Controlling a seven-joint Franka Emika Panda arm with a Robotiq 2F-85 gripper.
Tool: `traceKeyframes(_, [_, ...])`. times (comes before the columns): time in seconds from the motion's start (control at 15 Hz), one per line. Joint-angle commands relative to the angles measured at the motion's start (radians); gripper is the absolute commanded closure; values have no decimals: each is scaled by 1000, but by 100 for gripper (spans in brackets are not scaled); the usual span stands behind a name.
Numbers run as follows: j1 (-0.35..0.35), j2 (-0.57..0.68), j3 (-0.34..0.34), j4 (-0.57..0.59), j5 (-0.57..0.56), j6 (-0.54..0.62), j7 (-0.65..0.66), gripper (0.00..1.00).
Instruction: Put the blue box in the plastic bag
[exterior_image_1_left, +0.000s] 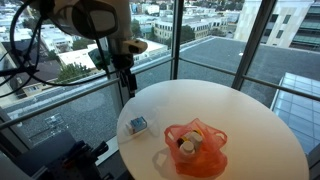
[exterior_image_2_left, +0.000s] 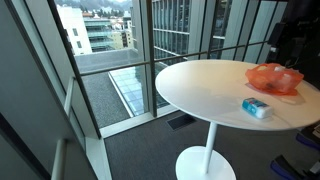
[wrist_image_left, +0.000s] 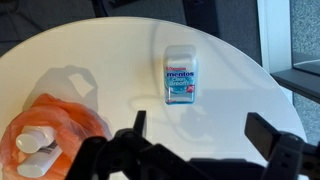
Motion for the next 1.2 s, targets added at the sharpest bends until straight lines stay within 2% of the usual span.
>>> traceKeyframes(0.0, [-11,44,-8,-38,-29,103,27,0])
traceKeyframes(0.53, [-34,208,-43,-84,-62,289,34,0])
traceKeyframes(1.0, [-16,234,-69,-79,-35,281,4,0])
traceKeyframes(1.07, [-19,242,-67,-81,-67,314,31,0])
traceKeyframes(1.13, [-16,261,-69,-78,-52,333,14,0])
